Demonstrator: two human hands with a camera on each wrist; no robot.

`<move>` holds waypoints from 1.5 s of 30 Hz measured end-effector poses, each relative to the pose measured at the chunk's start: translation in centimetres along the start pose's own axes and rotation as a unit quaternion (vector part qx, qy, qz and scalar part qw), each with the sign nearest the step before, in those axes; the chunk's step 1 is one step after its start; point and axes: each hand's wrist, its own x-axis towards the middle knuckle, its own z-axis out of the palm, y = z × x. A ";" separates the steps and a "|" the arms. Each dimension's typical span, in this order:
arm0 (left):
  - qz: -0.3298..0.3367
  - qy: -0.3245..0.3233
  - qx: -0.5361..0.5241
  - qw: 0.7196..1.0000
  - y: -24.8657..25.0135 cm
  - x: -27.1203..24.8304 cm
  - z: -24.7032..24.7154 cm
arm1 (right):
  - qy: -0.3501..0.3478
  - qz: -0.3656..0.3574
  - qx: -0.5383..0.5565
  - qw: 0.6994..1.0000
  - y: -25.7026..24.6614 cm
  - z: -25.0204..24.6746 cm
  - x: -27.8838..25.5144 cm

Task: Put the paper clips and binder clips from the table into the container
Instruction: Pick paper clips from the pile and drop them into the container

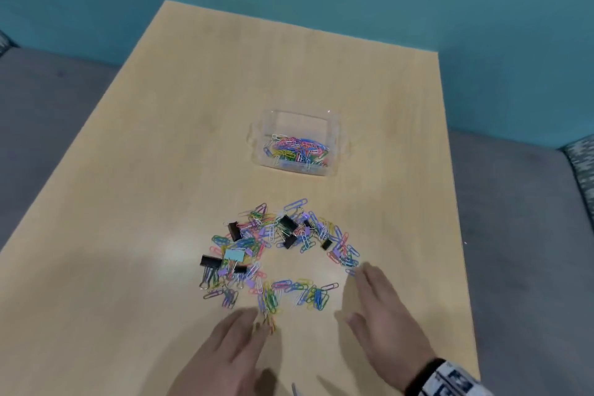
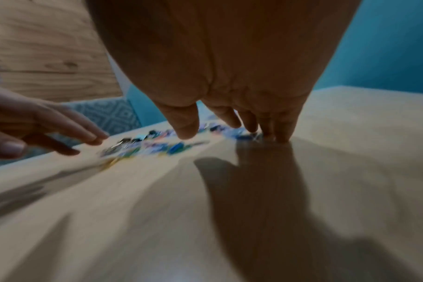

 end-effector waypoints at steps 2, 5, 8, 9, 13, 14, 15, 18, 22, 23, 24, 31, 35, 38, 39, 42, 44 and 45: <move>0.018 -0.014 0.037 0.999 -0.3 -2.1 1.8 | -0.015 -0.001 -0.043 0.999 -1.2 2.0 -0.8; -0.005 -0.045 0.046 0.998 -0.2 -3.7 2.8 | -0.014 -0.027 -0.064 0.998 -3.2 3.2 -1.2; -0.044 -0.067 0.059 0.995 0.0 -3.7 2.2 | 0.026 -0.035 -0.036 0.998 -3.5 1.2 -0.3; -0.053 -0.069 0.074 0.993 -0.1 -3.6 1.7 | 0.046 -0.029 -0.029 0.998 -2.9 0.5 0.5; -0.092 -0.093 0.101 0.986 -1.2 -3.3 0.7 | 0.050 -0.015 -0.030 0.998 -1.3 -0.6 3.4; -0.110 -0.104 0.102 0.983 -1.3 -3.4 0.4 | 0.037 -0.014 -0.036 0.999 -1.6 -0.3 3.2; -0.121 -0.103 0.108 0.981 -1.4 -3.4 0.3 | 0.026 -0.011 -0.042 0.999 -2.0 0.3 2.7; -0.127 -0.099 0.124 0.979 -0.8 -2.9 0.0 | 0.013 -0.027 -0.036 0.999 -3.8 1.6 0.6; -0.084 -0.080 0.104 0.988 2.1 -1.2 -0.1 | 0.055 -0.045 0.021 0.997 -4.6 0.7 0.2; -0.078 -0.079 0.096 0.989 2.8 -0.7 0.1 | 0.068 -0.036 0.029 0.997 -4.4 0.3 0.6; -0.077 -0.081 0.092 0.989 3.2 -0.1 0.2 | 0.073 -0.028 0.030 0.996 -4.2 0.1 1.0; -0.099 -0.105 0.109 0.983 4.2 3.6 0.5 | 0.021 -0.084 -0.033 0.996 -6.2 2.6 0.5; -0.111 -0.137 0.103 0.979 4.1 3.8 0.3 | 0.038 -0.125 0.019 0.991 -6.4 2.2 0.2; -0.094 -0.115 0.140 0.979 4.0 5.0 0.3 | 0.106 -0.086 0.018 0.990 -5.8 2.0 1.6; -0.093 -0.113 0.139 0.979 4.1 5.5 0.1 | 0.109 -0.064 0.005 0.992 -5.5 2.0 2.2; -0.088 -0.125 0.139 0.978 4.1 6.2 0.3 | 0.065 -0.046 -0.055 0.995 -5.5 2.4 3.1; -0.091 -0.144 0.147 0.974 4.0 5.9 0.7 | 0.051 -0.069 -0.069 0.994 -5.9 2.4 2.6; -0.089 -0.139 0.152 0.975 3.9 5.5 0.9 | 0.053 -0.083 -0.058 0.993 -6.1 2.3 2.2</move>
